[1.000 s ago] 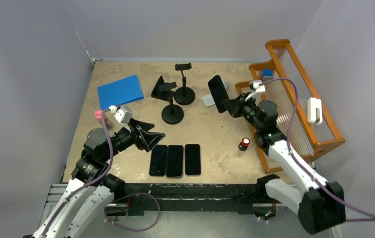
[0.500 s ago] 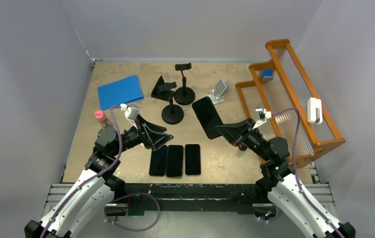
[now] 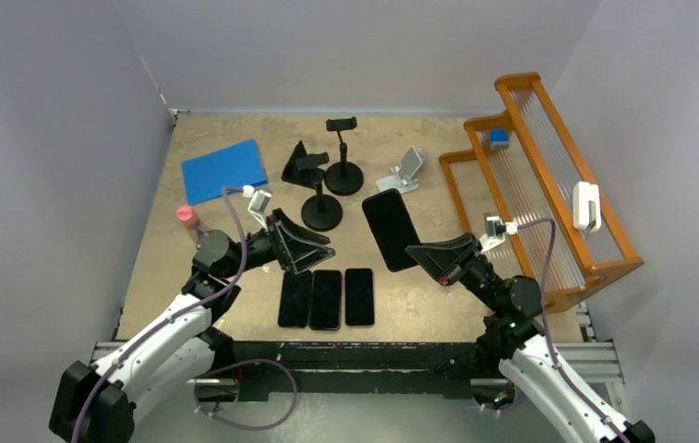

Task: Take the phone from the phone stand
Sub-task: Place the phone at the center of the board.

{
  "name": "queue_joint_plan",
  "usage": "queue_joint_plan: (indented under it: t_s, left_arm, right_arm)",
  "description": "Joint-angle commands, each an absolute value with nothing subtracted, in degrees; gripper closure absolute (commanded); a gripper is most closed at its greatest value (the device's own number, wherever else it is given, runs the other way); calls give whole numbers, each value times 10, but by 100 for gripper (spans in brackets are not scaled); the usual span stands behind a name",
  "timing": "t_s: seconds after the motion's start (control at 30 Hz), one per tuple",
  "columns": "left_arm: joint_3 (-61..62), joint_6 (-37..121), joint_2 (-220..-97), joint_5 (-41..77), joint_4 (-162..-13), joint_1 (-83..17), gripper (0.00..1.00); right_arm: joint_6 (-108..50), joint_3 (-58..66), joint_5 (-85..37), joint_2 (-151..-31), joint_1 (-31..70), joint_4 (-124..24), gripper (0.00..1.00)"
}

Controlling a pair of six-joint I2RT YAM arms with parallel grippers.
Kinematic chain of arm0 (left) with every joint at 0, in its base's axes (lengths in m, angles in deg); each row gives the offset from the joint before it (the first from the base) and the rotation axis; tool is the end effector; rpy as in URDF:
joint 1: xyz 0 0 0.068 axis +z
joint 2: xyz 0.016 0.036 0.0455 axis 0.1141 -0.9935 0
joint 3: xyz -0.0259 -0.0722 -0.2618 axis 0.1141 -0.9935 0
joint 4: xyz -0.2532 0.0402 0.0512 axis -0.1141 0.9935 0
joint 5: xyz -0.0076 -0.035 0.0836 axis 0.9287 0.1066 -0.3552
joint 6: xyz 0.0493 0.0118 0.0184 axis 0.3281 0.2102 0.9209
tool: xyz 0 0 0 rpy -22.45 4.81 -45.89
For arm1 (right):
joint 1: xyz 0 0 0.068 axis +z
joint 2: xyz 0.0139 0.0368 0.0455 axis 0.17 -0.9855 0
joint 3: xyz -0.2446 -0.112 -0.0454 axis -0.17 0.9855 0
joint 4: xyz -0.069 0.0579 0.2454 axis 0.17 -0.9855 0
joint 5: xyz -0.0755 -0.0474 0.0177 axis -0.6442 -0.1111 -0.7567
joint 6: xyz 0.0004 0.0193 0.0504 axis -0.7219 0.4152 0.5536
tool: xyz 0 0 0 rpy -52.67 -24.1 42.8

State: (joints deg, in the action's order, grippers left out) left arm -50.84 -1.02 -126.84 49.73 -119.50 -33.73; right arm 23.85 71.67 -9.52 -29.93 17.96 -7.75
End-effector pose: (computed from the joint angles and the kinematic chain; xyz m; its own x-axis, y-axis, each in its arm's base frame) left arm 0.1490 -0.1021 0.2758 -0.6403 -0.3721 -0.6720 0.6690 0.1597 -0.7259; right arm 0.0969 0.0665 0.2647 -0.4053 0.6884 -0.6015 -0.7451 0.1325 0.6537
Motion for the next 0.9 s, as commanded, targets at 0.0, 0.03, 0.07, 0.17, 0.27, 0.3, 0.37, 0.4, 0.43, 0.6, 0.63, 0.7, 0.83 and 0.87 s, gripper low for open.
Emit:
queue_joint_plan:
  t_s: [0.0, 0.03, 0.07, 0.17, 0.27, 0.3, 0.37, 0.4, 0.43, 0.6, 0.63, 0.7, 0.83, 0.87]
  left_arm:
    - [-457, -16, -1315, 498, -1293, -375, 29]
    - [-446, -5, -1327, 492, -1295, -388, 29]
    - [-433, 5, -1340, 485, -1296, -399, 29]
    - [-405, 23, -1370, 467, -1308, -421, 29]
    - [-388, 23, -1396, 459, -1332, -428, 29]
    - [-381, 24, -1404, 457, -1334, -430, 29]
    - [-369, 26, -1418, 456, -1327, -431, 29]
    - [-366, 26, -1424, 456, -1324, -432, 29]
    - [-364, 25, -1428, 455, -1325, -434, 29]
    - [-366, 21, -1434, 440, -1312, -436, 30]
    - [-369, 18, -1432, 438, -1314, -438, 32]
    - [-373, 13, -1428, 437, -1323, -437, 38]
    - [-370, -15, -1436, 459, -1355, -437, 52]
    - [-368, -24, -1440, 466, -1360, -437, 55]
  right_arm:
    - [272, 698, -90, -331, 200, 78, 100]
    - [272, 695, -93, -341, 206, 88, 100]
    - [271, 691, -95, -350, 213, 97, 100]
    - [264, 682, -109, -377, 238, 114, 100]
    - [260, 683, -128, -400, 264, 136, 100]
    - [260, 683, -134, -404, 272, 142, 100]
    - [257, 684, -144, -412, 284, 152, 100]
    - [256, 683, -147, -417, 289, 156, 100]
    - [255, 682, -150, -421, 295, 160, 100]
    - [249, 677, -160, -431, 308, 176, 100]
    - [249, 677, -160, -434, 310, 180, 100]
    - [247, 674, -159, -441, 314, 184, 100]
    - [240, 675, -159, -451, 323, 187, 100]
    - [238, 675, -159, -453, 324, 187, 100]
